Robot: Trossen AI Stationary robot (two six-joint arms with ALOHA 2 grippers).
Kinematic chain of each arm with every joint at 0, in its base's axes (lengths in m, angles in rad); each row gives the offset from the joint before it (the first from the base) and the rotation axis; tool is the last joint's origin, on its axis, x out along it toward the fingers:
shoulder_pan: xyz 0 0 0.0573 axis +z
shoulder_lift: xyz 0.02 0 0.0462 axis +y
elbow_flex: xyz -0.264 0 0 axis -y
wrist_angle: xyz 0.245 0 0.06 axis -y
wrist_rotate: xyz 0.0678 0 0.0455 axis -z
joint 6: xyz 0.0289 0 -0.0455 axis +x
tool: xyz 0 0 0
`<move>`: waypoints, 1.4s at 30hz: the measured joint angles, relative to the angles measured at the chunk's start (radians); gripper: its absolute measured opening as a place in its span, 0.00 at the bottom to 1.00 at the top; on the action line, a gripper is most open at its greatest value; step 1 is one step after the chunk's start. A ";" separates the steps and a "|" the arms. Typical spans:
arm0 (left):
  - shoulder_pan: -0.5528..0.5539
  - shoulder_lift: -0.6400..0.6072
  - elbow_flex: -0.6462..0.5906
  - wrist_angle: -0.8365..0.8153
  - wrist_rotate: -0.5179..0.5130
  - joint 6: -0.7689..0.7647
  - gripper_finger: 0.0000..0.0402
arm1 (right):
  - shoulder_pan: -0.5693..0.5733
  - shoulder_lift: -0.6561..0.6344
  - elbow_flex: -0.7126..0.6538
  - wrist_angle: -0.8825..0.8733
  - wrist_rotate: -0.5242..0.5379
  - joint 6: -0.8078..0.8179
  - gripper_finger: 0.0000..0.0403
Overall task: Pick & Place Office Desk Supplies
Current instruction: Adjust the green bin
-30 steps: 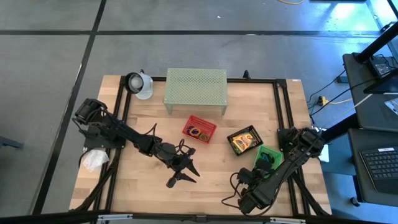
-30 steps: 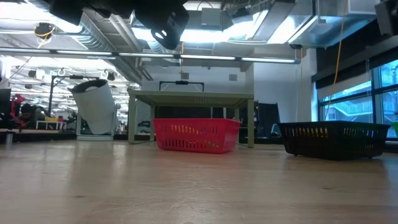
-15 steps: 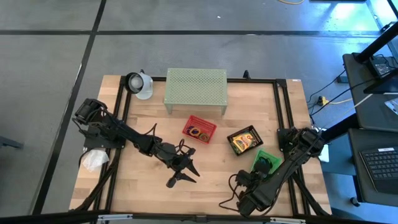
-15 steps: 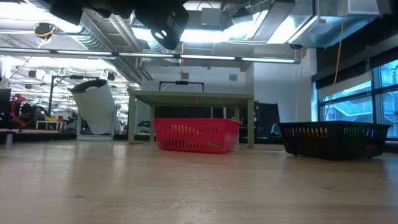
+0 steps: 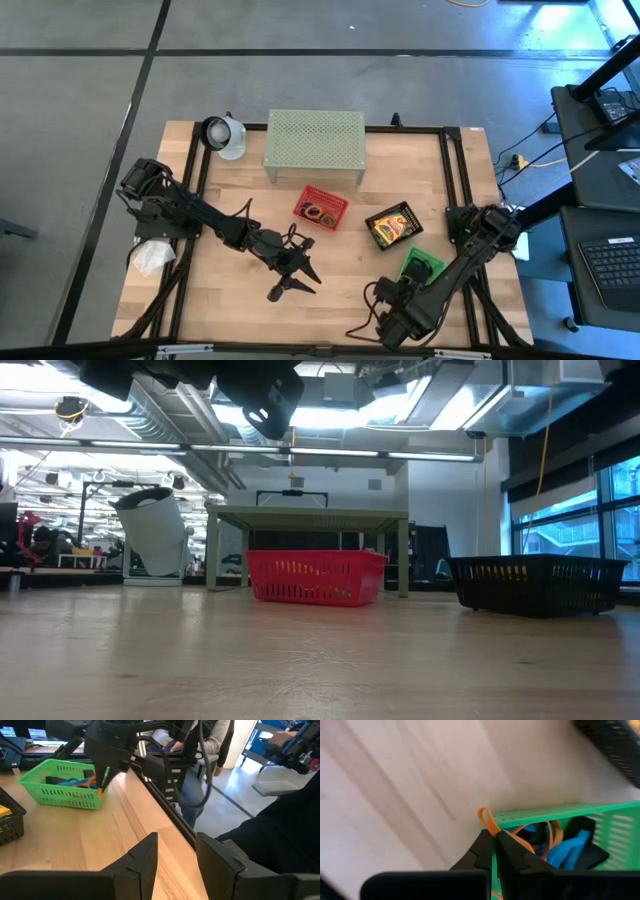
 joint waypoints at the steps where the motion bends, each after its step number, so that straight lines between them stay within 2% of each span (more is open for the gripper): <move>1: 0.000 0.000 0.000 0.000 0.000 0.000 0.32 | -0.003 0.000 0.000 0.018 -0.003 0.001 0.01; 7: 0.000 0.000 0.000 0.000 0.000 0.001 0.32 | -0.019 -0.001 0.000 0.117 -0.015 -0.002 0.01; 30: 0.000 0.000 0.000 0.000 0.001 -0.007 0.32 | -0.046 -0.005 0.001 0.141 -0.045 0.008 0.03; 37: 0.000 0.000 0.000 0.000 0.006 -0.008 0.32 | -0.046 -0.032 0.001 0.145 -0.056 0.050 0.07; 42: 0.000 0.000 0.000 0.000 0.055 -0.015 0.32 | -0.046 -0.039 0.001 0.149 -0.058 0.061 0.10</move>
